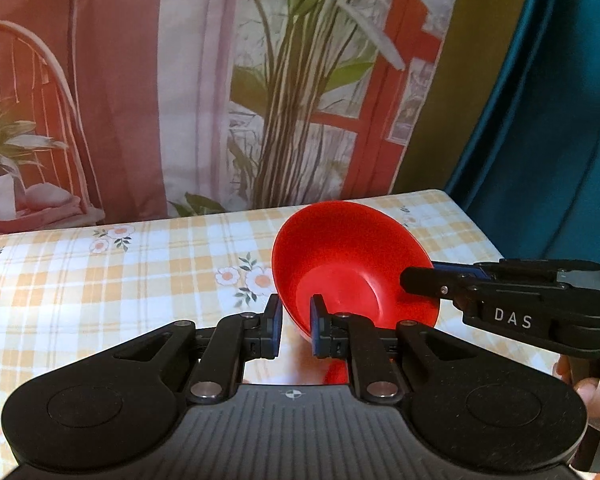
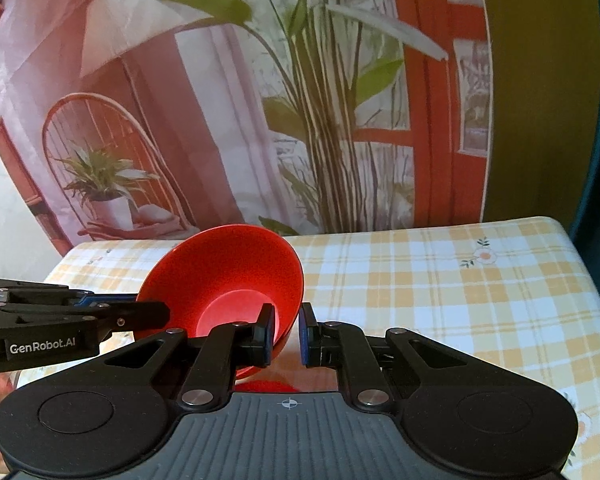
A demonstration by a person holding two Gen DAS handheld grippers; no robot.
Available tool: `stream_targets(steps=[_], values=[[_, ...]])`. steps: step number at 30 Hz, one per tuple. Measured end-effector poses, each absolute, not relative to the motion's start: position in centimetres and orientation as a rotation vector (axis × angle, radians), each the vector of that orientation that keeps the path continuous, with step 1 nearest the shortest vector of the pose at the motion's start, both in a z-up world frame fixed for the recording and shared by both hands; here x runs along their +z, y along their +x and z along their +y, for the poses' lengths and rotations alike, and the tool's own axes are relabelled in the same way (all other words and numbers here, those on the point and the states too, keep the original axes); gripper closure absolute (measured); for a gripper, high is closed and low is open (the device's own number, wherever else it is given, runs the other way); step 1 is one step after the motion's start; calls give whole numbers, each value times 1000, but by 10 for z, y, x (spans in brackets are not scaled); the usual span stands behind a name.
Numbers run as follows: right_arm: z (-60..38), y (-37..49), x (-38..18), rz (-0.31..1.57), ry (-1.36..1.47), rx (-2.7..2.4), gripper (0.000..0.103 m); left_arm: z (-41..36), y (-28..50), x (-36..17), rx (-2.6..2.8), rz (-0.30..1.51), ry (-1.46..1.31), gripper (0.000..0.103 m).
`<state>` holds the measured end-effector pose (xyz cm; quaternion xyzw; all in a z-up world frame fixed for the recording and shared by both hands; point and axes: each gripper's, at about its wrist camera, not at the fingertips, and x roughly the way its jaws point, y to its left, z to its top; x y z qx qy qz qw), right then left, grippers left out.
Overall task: Organize plates and bowls
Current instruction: 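Carry the held red bowl with the right gripper toward another red bowl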
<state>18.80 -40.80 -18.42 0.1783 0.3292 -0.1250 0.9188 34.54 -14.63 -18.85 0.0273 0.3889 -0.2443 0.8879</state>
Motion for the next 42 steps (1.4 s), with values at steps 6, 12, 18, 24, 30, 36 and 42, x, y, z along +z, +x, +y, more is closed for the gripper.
stream_targets(steps=[6, 12, 18, 24, 30, 36, 42], values=[[-398, 162, -180, 687, 349, -265, 91, -148, 321, -183, -538, 816, 80, 87], [-392, 142, -190, 711, 362, -276, 91, -152, 305, -189, -566, 848, 110, 87], [-390, 133, -206, 738, 378, -285, 91, -154, 299, -200, -582, 893, 118, 87], [-389, 129, -222, 756, 405, -292, 91, -154, 297, -213, -585, 922, 137, 87], [-388, 127, -229, 765, 416, -290, 91, -156, 297, -218, -588, 934, 150, 86], [-388, 126, -231, 767, 416, -291, 91, -158, 296, -221, -592, 943, 159, 86], [-387, 125, -231, 767, 415, -293, 90, -159, 294, -224, -600, 952, 161, 86]])
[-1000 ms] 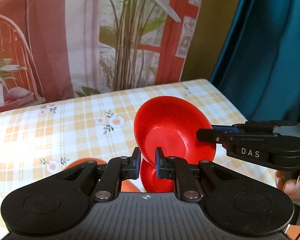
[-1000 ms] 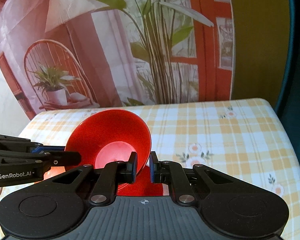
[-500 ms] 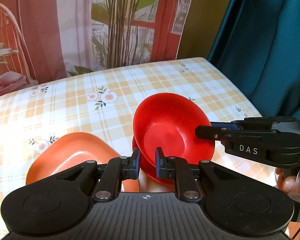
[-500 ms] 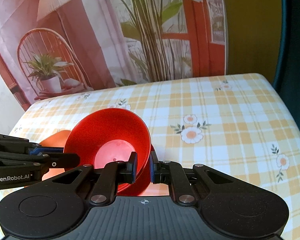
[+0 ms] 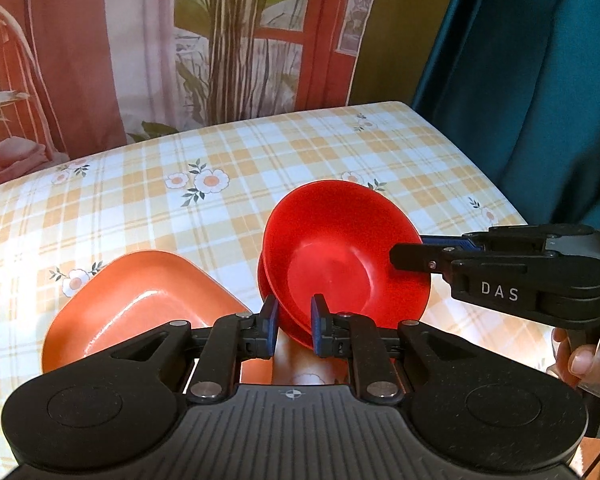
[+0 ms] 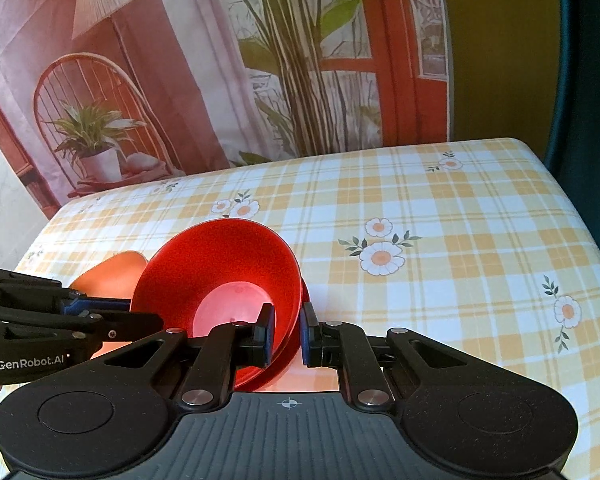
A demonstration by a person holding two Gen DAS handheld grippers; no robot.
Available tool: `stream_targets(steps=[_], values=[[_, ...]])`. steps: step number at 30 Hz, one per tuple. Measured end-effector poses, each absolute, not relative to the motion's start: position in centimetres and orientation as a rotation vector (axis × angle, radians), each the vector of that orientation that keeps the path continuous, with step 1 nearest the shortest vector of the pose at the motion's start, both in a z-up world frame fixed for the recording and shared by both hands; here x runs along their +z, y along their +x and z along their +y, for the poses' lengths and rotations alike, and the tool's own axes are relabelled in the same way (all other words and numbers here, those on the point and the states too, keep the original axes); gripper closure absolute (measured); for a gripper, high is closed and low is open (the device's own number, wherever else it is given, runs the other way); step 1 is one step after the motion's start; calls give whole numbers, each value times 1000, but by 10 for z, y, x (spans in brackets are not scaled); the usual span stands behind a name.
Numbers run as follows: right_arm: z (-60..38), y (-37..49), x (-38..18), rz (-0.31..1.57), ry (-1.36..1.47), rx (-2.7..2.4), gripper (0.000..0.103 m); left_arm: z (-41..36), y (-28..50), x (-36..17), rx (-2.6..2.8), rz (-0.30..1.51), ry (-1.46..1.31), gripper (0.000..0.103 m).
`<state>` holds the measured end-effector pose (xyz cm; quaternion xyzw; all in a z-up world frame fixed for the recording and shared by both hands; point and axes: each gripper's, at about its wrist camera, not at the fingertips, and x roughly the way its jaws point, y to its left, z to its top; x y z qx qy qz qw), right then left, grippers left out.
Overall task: Organize plates and bowls
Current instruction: 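Carry the held red bowl with the right gripper toward another red bowl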
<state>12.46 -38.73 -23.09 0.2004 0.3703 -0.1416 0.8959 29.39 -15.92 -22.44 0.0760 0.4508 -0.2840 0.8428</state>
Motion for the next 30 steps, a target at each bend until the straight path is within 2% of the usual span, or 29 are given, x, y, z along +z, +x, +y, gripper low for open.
stream_targets(steps=[30], values=[[-383, 120, -226, 747, 416, -305, 83, -145, 304, -228, -588, 978, 80, 83]])
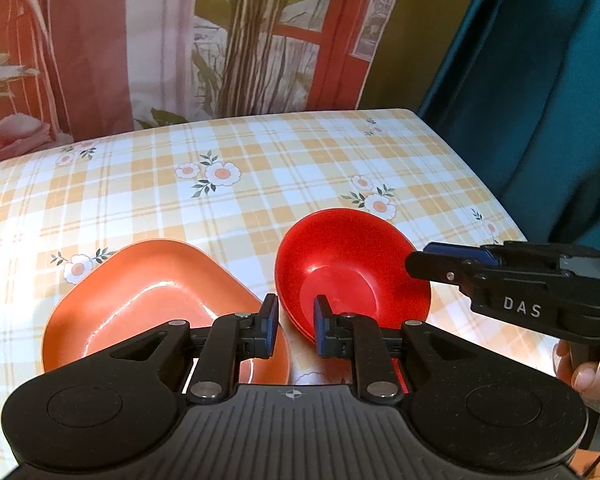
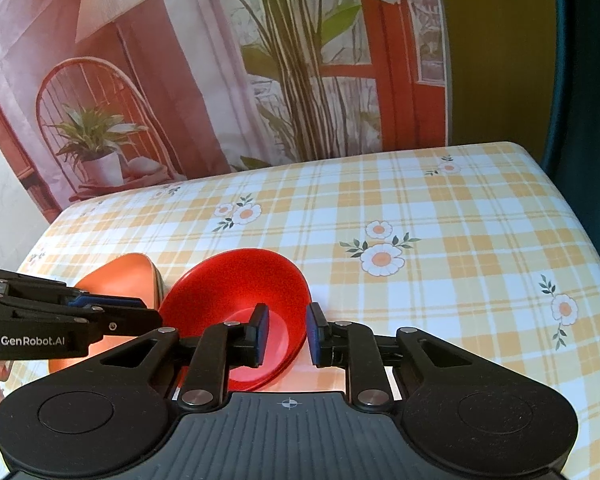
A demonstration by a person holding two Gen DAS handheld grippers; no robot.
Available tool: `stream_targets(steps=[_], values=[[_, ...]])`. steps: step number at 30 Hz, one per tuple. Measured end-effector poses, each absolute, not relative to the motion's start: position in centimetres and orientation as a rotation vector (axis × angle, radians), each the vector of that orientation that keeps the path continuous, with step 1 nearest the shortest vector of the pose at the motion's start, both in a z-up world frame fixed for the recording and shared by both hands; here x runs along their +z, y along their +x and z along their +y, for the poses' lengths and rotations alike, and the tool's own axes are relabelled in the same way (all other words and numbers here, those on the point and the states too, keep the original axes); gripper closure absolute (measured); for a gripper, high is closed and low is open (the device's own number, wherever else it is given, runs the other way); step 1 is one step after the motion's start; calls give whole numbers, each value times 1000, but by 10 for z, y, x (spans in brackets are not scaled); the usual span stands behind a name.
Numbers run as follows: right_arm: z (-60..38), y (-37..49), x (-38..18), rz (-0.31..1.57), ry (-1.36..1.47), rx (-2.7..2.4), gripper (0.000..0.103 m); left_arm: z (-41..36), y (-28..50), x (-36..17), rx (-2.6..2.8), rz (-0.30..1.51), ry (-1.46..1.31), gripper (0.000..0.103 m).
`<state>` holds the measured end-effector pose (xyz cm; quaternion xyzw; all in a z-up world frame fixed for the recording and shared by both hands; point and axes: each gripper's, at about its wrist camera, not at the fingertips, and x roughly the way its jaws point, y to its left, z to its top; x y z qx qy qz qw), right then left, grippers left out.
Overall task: Organize plates and bowls
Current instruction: 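Carry the held red bowl with the right gripper toward another red bowl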
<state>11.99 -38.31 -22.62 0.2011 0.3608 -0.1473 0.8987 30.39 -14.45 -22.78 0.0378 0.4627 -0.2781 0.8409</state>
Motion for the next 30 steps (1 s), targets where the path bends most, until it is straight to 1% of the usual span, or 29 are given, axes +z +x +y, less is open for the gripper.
stream_targets(steps=[14, 18, 24, 30], values=[[-388, 111, -239, 723, 493, -332, 82, -147, 313, -235, -578, 966, 49, 83], [-388, 106, -237, 710, 509, -338, 81, -146, 310, -230, -569, 944, 41, 83], [-379, 91, -228, 685, 497, -339, 80, -137, 287, -212, -557, 894, 20, 83], [-362, 72, -222, 679, 477, -343, 80, -129, 250, -211, -560, 888, 5, 83]])
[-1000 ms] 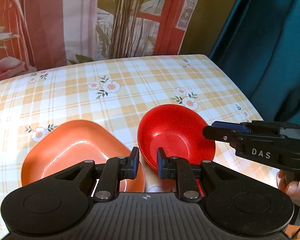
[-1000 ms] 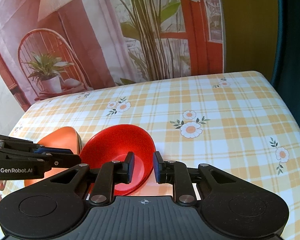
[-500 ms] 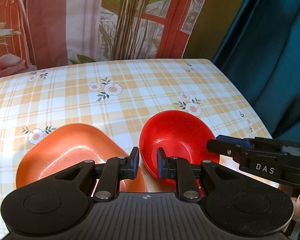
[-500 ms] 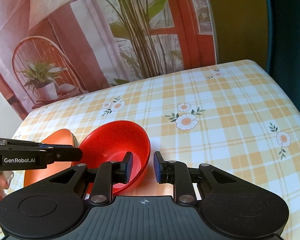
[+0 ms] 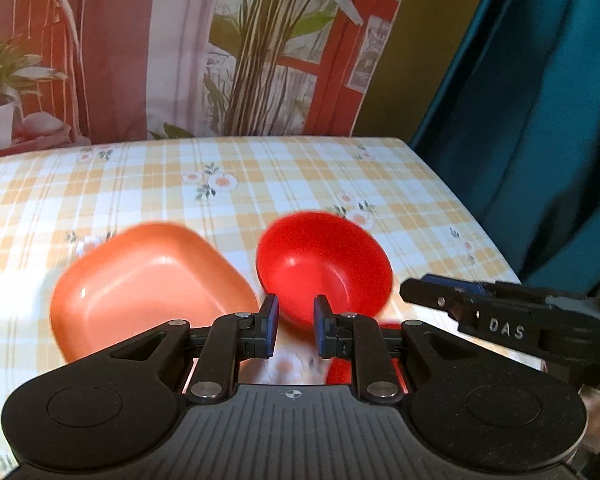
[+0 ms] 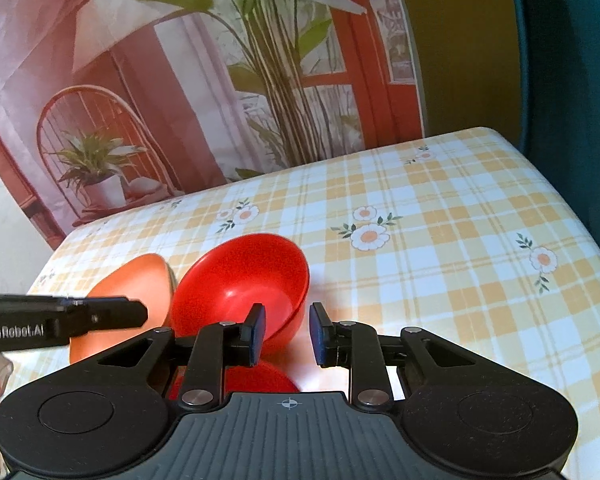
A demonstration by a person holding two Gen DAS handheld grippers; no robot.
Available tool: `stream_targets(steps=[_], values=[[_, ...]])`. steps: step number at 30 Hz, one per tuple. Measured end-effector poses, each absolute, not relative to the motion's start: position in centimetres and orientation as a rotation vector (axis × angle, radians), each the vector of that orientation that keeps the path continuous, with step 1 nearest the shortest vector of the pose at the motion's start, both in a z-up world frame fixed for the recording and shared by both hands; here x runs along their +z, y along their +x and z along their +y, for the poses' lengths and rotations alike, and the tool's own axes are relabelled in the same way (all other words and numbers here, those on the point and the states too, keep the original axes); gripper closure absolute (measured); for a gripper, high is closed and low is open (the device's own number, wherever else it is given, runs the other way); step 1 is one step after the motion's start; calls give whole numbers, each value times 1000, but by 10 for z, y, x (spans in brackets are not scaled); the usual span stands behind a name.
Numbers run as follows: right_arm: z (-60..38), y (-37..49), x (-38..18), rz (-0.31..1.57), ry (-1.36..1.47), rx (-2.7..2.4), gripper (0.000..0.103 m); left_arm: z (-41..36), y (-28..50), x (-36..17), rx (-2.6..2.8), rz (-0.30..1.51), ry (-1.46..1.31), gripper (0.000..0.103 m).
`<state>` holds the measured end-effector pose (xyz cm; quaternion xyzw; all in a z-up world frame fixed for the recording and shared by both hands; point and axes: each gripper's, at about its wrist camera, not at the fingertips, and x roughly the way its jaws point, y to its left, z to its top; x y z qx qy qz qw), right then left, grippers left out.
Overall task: Organize plates and bowls
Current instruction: 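Carry the held red bowl with the right gripper toward another red bowl, then lower the held red bowl into the other red bowl with the right gripper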
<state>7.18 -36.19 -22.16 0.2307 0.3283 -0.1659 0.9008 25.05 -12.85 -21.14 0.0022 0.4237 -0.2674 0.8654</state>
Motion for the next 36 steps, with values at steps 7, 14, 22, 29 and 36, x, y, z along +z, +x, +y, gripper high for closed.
stream_targets(steps=[7, 14, 22, 29, 36], values=[[-344, 48, -224, 689, 463, -354, 79, -120, 224, -222, -554, 908, -16, 83], [-331, 29, -229, 690, 448, -384, 79, -117, 208, -236, -553, 931, -31, 83], [-334, 20, -233, 693, 455, -412, 79, -119, 198, -247, -557, 951, -29, 83], [-333, 14, -240, 697, 485, -401, 79, -120, 198, -250, -573, 958, -29, 83], [-329, 13, -242, 698, 492, -379, 80, -123, 198, -254, -597, 977, -36, 83]])
